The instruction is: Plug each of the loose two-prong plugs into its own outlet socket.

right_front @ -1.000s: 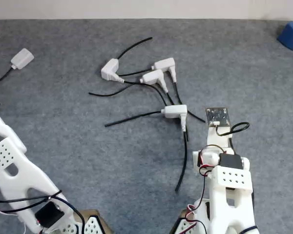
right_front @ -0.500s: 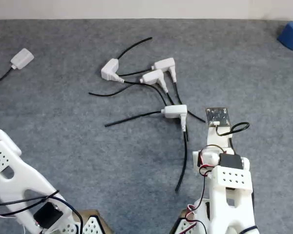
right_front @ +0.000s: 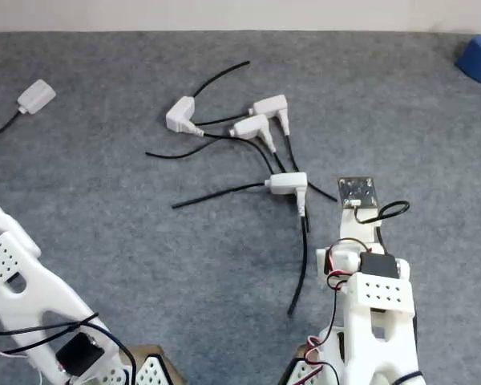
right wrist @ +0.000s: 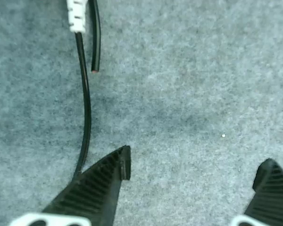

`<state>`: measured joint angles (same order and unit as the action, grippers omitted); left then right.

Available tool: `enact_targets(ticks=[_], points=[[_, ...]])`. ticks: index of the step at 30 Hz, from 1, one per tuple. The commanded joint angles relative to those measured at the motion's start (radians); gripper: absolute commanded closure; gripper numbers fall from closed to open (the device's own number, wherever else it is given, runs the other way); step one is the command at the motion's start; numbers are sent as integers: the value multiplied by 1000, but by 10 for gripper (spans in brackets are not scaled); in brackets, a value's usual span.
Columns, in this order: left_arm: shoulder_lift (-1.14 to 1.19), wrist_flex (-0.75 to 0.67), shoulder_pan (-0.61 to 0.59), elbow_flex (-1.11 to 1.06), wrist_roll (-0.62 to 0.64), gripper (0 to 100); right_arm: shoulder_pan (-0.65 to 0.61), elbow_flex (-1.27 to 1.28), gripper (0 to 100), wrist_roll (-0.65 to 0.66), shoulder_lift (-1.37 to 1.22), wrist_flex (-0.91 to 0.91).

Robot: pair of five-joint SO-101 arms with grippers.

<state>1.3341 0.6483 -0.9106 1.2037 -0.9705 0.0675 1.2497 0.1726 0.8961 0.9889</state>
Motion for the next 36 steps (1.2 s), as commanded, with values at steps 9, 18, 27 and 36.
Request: enact_targets(ticks=[9,18,27,36], points=[[8,-31,33,13,-196,818,-12,-4,606,-2,24,-8],[12,-95,33,7,-256,888,-12,-4,606,-2,22,-8],[12,23,31,5,-250,995,-12,-4,606,-2,22,-8],[-1,474,64,16,-199,995,-24,-4,606,-2,22,-8]])
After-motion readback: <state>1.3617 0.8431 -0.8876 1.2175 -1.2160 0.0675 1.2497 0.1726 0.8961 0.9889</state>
